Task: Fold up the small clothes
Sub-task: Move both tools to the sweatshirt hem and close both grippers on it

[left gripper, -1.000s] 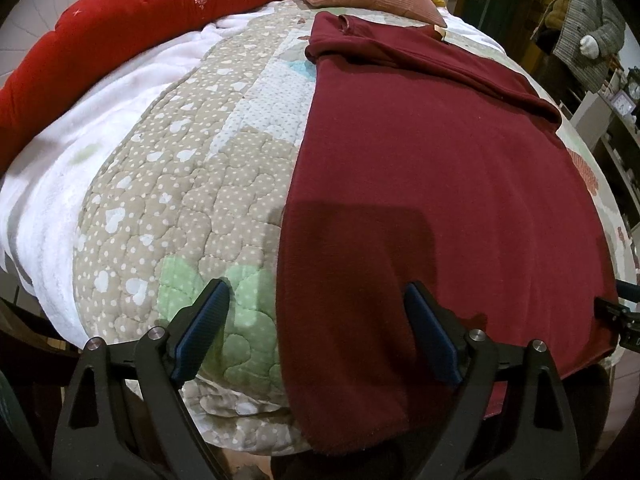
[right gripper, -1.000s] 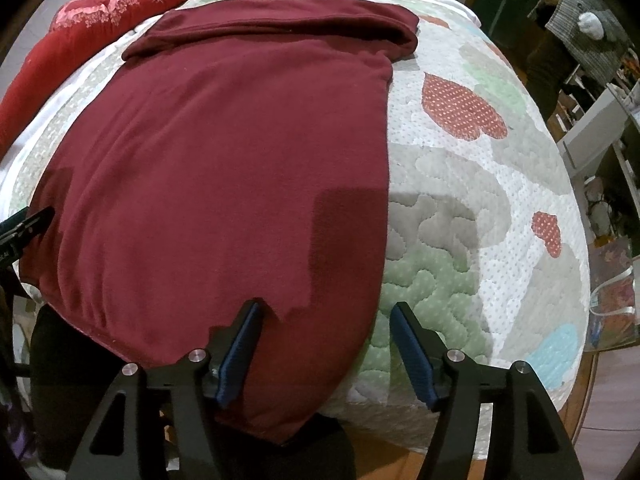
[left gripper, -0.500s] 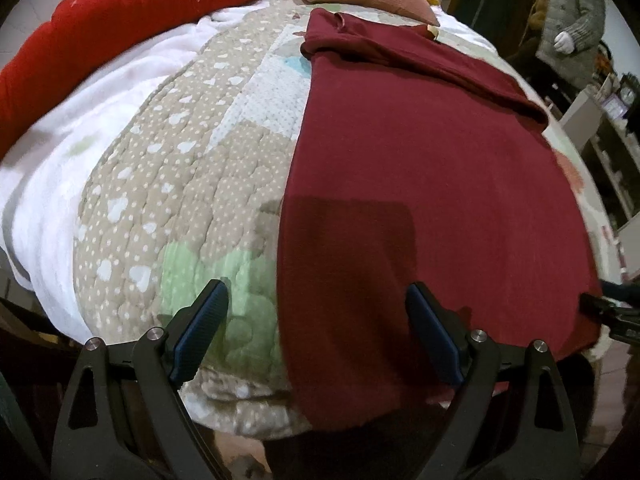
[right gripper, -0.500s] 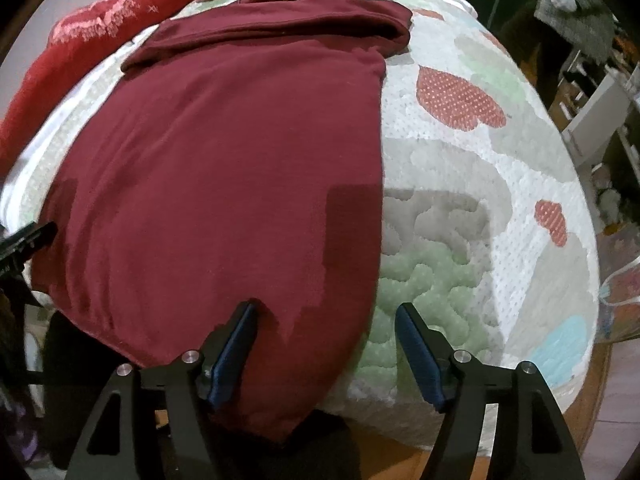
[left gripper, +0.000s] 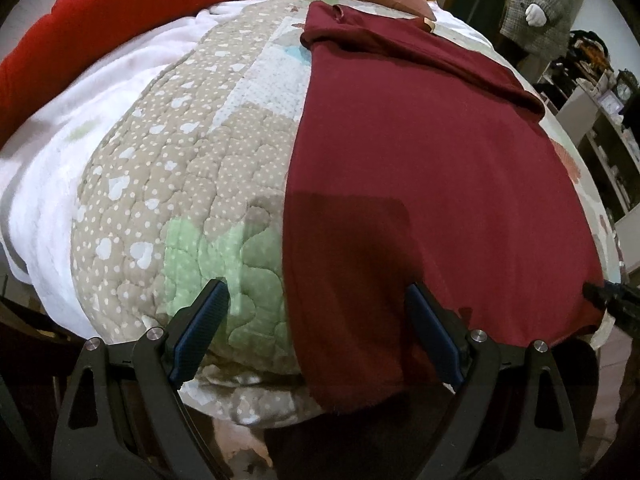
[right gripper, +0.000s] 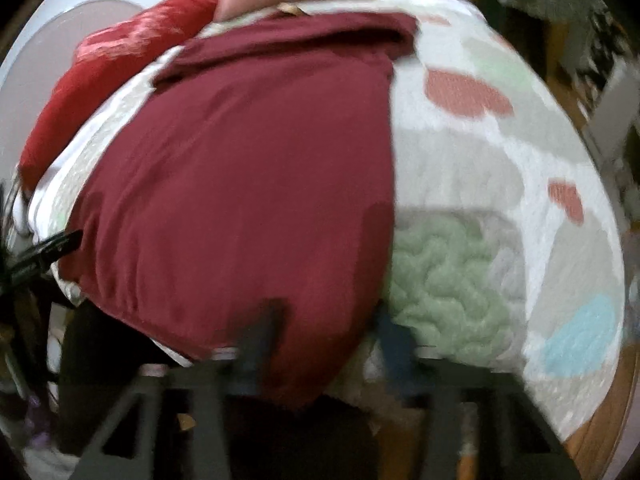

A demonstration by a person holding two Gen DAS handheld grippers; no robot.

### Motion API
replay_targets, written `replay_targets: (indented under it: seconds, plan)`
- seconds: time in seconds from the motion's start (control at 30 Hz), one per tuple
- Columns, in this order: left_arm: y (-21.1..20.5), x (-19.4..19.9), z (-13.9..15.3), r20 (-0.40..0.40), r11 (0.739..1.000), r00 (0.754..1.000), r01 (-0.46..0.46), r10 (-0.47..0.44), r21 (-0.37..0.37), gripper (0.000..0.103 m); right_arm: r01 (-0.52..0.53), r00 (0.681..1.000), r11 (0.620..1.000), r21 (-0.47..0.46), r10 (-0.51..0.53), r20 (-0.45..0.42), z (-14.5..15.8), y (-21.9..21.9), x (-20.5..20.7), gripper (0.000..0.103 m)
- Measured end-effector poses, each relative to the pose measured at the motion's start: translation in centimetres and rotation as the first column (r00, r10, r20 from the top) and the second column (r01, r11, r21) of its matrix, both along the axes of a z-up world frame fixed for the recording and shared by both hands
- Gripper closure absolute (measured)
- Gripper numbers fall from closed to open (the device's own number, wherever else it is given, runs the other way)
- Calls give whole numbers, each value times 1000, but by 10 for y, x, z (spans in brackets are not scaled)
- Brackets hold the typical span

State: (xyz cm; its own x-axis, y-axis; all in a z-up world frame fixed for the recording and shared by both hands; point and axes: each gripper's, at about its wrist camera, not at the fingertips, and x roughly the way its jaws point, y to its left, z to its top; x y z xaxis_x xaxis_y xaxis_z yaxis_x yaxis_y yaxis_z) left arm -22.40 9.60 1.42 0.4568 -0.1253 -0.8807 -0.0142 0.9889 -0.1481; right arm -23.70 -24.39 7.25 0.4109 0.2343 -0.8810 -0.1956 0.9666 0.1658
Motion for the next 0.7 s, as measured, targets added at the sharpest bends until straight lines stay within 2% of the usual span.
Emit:
replay_targets:
  seconds: [0.03,0.13,0.23,0.33,0.4,0.43,0.7]
  plan:
    - [2,-2,0,-5,1000,1000,-1,1,-13,12,-8,1000,1000,30,8,6,3,-2,-2,94]
    - [10,-5,-1,-16,998,1000,-15,14,-59,12,-9,1000,998,67,9,7,6,-8,-3,94]
    - [8,-7,-4,-17,999,1000,-13,12,-38,12,26,1000,994,109,-24,-16,-3,-11,1,93]
    - [1,-4,-5,-24,1000,1000,-6,6,9,12,66,998,980,188,-62,-27,-6,-19,0,86]
    - [-1,-2,-6,-25,1000,1000,-10,10,13,8,44,999,978,204,-39,-27,-6,-21,-3,77]
    - [-1,-2,-7,-24,1000,1000,-14,14,10,7,36,999,978,205,-32,-26,-6,-20,-5,75]
    - [-4,-1,-9,-15,999,999,-30,30,21,5,36,999,976,217,-36,-6,-11,-17,-10,74]
